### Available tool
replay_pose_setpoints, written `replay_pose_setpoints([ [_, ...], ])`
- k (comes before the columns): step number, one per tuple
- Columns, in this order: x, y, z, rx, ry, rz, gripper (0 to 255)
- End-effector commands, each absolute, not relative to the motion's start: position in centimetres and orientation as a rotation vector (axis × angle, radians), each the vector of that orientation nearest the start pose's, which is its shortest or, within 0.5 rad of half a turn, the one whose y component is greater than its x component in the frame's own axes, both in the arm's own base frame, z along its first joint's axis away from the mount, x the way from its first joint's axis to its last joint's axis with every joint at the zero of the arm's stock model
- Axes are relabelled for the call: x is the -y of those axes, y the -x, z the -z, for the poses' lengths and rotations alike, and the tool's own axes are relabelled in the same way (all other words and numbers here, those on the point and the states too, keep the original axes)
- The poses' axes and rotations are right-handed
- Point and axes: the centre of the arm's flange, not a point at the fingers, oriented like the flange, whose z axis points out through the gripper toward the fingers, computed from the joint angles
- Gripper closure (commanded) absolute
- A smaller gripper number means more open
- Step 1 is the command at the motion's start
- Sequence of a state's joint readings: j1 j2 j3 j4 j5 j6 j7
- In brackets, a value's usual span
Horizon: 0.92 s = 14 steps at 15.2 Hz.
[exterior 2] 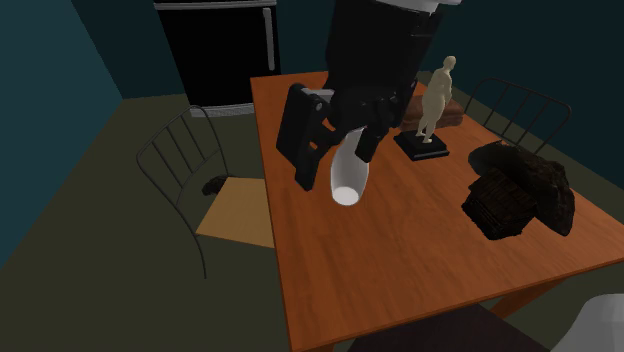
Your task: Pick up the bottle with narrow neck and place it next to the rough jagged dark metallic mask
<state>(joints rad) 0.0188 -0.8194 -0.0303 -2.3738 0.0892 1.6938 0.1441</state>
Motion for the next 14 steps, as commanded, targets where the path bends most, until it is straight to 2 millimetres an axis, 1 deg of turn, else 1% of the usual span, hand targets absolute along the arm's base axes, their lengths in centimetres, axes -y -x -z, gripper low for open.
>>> replay_pose_setpoints([
  [1,-0.2,-31.0,-60.4,-0.229,3.006,0.198,0],
  [14,13.1,-39.1,-54.2,-0.235,3.053,0.175,0],
])
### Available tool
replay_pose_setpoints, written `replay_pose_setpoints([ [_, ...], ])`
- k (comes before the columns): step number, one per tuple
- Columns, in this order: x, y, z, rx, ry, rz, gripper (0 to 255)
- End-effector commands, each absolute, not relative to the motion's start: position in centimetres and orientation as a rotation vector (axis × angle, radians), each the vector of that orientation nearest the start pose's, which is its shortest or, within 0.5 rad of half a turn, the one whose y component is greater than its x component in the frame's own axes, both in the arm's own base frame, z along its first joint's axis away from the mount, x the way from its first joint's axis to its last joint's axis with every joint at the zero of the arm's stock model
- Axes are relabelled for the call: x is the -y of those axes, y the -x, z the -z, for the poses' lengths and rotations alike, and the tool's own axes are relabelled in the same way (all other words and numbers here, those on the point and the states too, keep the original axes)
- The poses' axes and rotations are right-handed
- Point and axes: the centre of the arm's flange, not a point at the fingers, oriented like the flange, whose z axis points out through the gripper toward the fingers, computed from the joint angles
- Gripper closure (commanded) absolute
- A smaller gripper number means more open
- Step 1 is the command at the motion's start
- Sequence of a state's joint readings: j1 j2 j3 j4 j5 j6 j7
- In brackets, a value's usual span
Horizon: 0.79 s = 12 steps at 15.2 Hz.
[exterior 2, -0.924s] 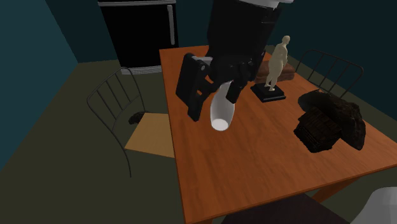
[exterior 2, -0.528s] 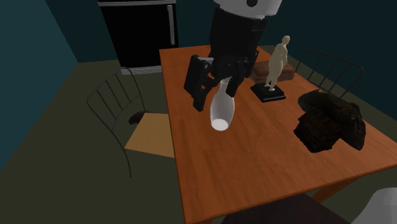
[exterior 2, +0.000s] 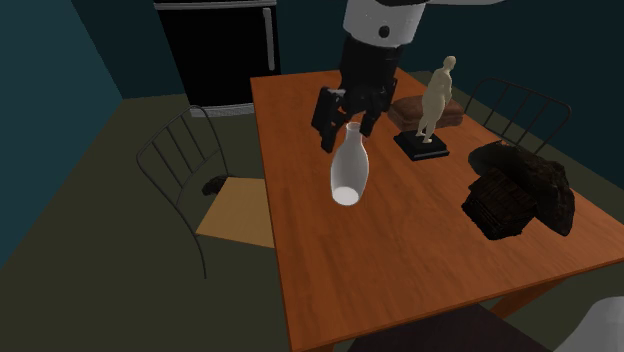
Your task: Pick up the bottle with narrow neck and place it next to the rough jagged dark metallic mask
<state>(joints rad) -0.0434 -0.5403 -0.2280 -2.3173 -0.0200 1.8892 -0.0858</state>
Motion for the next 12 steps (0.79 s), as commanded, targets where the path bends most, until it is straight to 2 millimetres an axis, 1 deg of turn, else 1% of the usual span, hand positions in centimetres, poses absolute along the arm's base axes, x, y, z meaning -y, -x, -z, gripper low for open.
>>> replay_pose_setpoints([
  [1,14.1,-39.7,-53.7,-0.236,3.057,0.174,0],
  [12,25.5,-46.3,-48.8,-0.24,3.096,0.154,0],
])
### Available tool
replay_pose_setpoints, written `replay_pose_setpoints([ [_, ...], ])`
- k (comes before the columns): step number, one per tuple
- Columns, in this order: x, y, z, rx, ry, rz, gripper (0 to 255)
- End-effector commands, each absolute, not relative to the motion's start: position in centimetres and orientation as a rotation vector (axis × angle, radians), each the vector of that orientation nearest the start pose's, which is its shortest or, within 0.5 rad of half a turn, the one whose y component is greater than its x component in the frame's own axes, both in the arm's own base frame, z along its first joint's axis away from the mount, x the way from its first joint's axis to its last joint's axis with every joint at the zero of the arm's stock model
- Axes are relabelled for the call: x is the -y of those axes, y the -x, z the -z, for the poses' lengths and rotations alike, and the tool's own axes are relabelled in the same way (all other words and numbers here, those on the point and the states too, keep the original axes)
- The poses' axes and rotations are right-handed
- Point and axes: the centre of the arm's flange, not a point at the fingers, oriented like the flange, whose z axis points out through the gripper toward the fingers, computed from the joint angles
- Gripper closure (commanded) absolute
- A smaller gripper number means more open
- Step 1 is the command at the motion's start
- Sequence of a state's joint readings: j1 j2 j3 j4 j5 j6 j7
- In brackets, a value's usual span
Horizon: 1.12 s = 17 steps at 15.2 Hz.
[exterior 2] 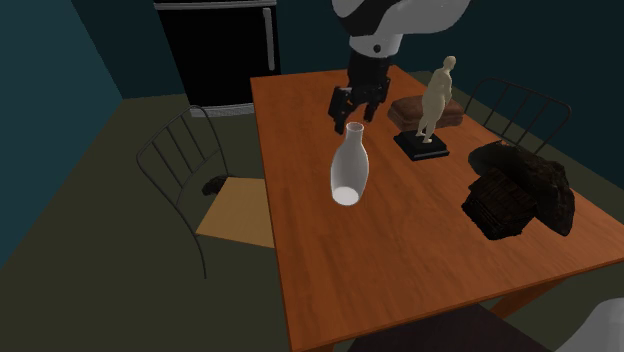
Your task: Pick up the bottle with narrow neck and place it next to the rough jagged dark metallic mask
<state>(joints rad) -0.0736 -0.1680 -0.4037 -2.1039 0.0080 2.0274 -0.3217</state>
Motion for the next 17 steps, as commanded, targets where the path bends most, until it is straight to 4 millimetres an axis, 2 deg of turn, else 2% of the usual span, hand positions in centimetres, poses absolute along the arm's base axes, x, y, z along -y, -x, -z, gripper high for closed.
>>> replay_pose_setpoints([
  [1,26.6,-46.9,-48.4,-0.241,3.1,0.152,0],
  [3,28.6,-48.1,-47.6,-0.242,3.107,0.149,0],
  [11,28.6,-48.5,-43.6,-0.242,3.107,0.149,0],
  [17,28.6,-48.5,-43.6,-0.242,3.107,0.149,0],
])
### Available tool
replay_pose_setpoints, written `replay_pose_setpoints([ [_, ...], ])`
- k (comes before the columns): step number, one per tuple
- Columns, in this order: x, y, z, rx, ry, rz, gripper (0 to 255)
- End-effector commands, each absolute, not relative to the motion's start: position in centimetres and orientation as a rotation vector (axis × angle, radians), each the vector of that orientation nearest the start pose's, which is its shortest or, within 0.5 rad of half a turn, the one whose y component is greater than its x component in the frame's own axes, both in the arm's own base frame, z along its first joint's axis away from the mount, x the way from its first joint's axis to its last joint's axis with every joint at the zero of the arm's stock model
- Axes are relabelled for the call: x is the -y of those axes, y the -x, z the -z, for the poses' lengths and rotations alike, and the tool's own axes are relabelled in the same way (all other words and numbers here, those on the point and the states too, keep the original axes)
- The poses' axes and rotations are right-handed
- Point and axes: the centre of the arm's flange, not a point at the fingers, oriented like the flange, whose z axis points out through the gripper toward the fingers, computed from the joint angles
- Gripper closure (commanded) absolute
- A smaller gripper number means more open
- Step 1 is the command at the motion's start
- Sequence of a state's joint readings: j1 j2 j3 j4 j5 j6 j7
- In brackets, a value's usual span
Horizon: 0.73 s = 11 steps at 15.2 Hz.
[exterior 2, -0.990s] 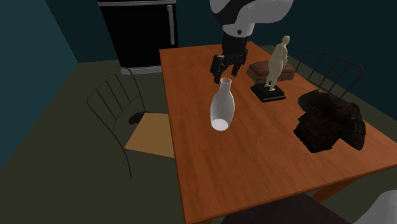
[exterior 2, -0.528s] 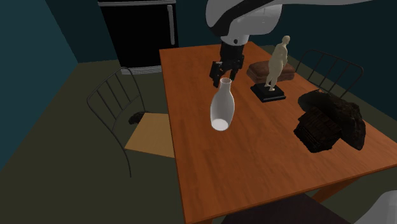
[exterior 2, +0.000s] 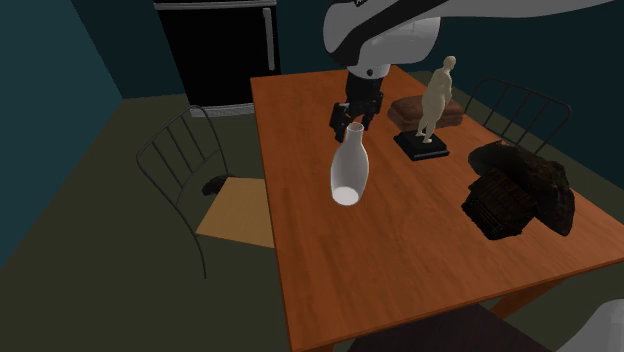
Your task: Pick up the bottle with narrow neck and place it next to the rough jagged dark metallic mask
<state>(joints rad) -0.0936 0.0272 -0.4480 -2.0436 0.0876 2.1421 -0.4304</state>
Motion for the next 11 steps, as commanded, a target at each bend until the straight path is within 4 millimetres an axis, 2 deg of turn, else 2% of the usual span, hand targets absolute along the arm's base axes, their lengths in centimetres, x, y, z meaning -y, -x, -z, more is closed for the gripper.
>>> replay_pose_setpoints([
  [1,28.59,-48.48,-43.61,-0.242,3.107,0.149,0],
  [2,28.59,-48.48,-43.61,-0.242,3.107,0.149,0],
  [3,28.59,-48.48,-43.61,-0.242,3.107,0.149,255],
  [11,28.59,-48.48,-43.61,-0.242,3.107,0.149,255],
])
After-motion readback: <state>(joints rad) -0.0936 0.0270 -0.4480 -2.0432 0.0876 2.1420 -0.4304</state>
